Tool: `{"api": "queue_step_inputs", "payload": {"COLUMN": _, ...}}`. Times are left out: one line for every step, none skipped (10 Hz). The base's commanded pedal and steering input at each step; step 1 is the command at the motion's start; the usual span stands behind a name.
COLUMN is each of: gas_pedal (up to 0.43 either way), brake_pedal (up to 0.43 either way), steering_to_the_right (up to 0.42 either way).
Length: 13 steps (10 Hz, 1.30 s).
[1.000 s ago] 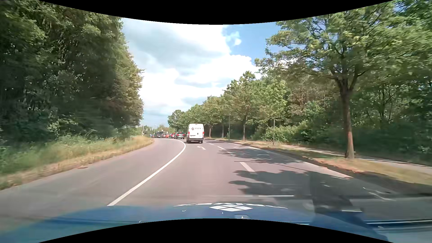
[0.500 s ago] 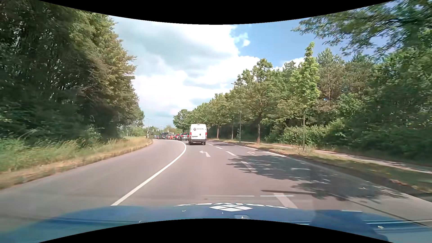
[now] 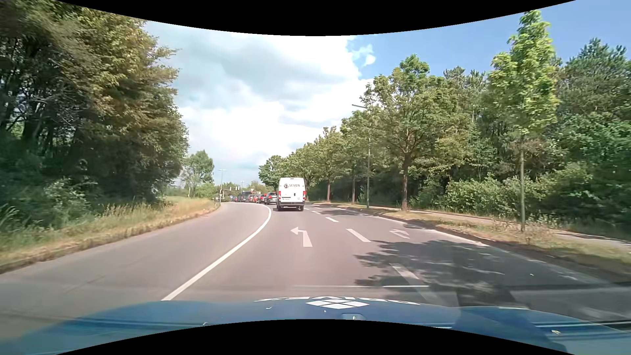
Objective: Follow the waypoints while adhering to traffic rules and regulations
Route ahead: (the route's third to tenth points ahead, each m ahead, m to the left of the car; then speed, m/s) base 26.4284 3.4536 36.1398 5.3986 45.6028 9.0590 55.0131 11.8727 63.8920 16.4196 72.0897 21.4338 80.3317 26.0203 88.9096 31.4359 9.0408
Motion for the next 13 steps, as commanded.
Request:
{"api": "queue_step_inputs", "payload": {"gas_pedal": 0.0, "brake_pedal": 0.0, "steering_to_the_right": -0.034}}
{"api": "queue_step_inputs", "payload": {"gas_pedal": 0.0, "brake_pedal": 0.0, "steering_to_the_right": -0.034}}
{"api": "queue_step_inputs", "payload": {"gas_pedal": 0.0, "brake_pedal": 0.0, "steering_to_the_right": -0.034}}
{"api": "queue_step_inputs", "payload": {"gas_pedal": 0.0, "brake_pedal": 0.0, "steering_to_the_right": -0.035}}
{"api": "queue_step_inputs", "payload": {"gas_pedal": 0.0, "brake_pedal": 0.0, "steering_to_the_right": -0.036}}
{"api": "queue_step_inputs", "payload": {"gas_pedal": 0.039, "brake_pedal": 0.0, "steering_to_the_right": -0.037}}
{"api": "queue_step_inputs", "payload": {"gas_pedal": 0.039, "brake_pedal": 0.0, "steering_to_the_right": -0.04}}
{"api": "queue_step_inputs", "payload": {"gas_pedal": 0.039, "brake_pedal": 0.0, "steering_to_the_right": -0.04}}
{"api": "queue_step_inputs", "payload": {"gas_pedal": 0.039, "brake_pedal": 0.0, "steering_to_the_right": -0.04}}
{"api": "queue_step_inputs", "payload": {"gas_pedal": 0.039, "brake_pedal": 0.0, "steering_to_the_right": -0.04}}
{"api": "queue_step_inputs", "payload": {"gas_pedal": 0.039, "brake_pedal": 0.0, "steering_to_the_right": -0.04}}
{"api": "queue_step_inputs", "payload": {"gas_pedal": 0.028, "brake_pedal": 0.0, "steering_to_the_right": -0.04}}
{"api": "queue_step_inputs", "payload": {"gas_pedal": 0.02, "brake_pedal": 0.0, "steering_to_the_right": -0.04}}
